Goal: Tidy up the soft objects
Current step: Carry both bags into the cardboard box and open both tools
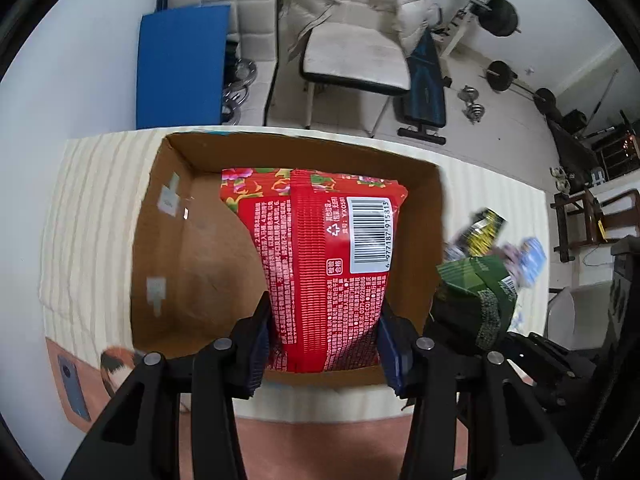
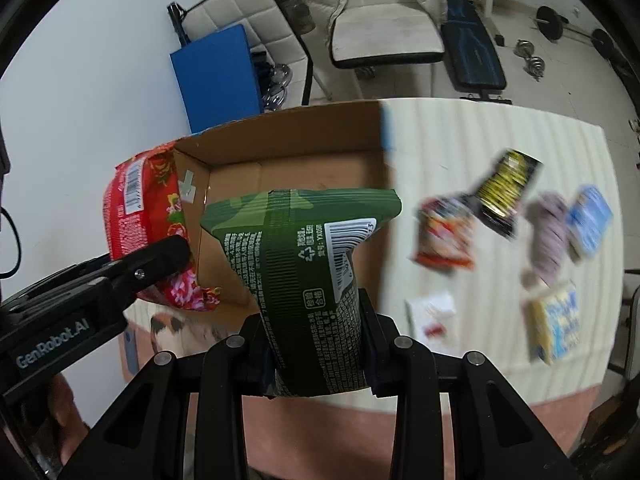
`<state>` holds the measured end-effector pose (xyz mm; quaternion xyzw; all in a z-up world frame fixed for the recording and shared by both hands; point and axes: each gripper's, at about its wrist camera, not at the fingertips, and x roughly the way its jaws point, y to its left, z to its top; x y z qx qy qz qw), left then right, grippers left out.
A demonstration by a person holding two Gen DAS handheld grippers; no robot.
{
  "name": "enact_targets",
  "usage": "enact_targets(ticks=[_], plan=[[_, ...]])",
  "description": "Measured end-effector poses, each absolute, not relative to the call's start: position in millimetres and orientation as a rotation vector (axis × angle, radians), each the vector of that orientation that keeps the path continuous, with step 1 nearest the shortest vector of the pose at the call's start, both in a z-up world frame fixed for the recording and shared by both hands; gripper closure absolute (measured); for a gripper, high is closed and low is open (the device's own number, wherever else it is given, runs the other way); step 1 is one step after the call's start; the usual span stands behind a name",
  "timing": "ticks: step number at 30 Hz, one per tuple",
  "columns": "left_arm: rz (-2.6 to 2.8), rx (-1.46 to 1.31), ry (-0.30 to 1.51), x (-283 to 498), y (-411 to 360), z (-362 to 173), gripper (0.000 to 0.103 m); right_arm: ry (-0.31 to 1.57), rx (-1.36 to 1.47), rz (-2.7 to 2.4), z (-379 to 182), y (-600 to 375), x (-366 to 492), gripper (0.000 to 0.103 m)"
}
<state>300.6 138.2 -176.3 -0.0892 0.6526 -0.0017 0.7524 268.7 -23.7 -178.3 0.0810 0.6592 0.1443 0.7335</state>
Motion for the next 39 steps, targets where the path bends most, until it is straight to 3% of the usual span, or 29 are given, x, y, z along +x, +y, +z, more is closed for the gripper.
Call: enact_targets(ticks=[13, 22, 23, 25, 26, 28, 29, 31, 39], plan=[[-0.087, -0.323, 1.646, 381, 198, -305, 0.059, 1.59, 0.167, 0.195, -309, 48, 365, 0.067], [-0.091, -0.298, 1.674, 385, 191, -321, 0.059, 1.594, 0.081, 0.161, -340, 57, 388, 0.065], [-0.089, -0.285, 1.674, 385, 190, -320, 0.059, 1.593, 0.08, 0.163, -343, 57, 389, 0.06], [-0.076, -0.227, 1.67, 386, 190, -316, 0.049, 1.595, 0.084, 0.177, -342, 57, 391, 0.03], [-0.072, -0.208, 1.654, 385, 191, -312, 0.043, 1.592, 0.075, 0.174, -341, 57, 390, 0.025], [-0.057, -0.2, 1.62, 381, 196, -303, 0.017, 1.588, 0.052, 0.175, -340, 58, 390, 0.02], [-0.051, -0.197, 1.606, 379, 198, -301, 0.014, 1.59, 0.041, 0.173, -339, 58, 389, 0.018], [-0.04, -0.179, 1.585, 374, 200, -293, 0.007, 1.591, 0.036, 0.18, -334, 58, 384, 0.004], [0.028, -0.101, 1.472, 328, 209, -262, 0.003, 1.557, -0.018, 0.182, -302, 60, 341, 0.0]])
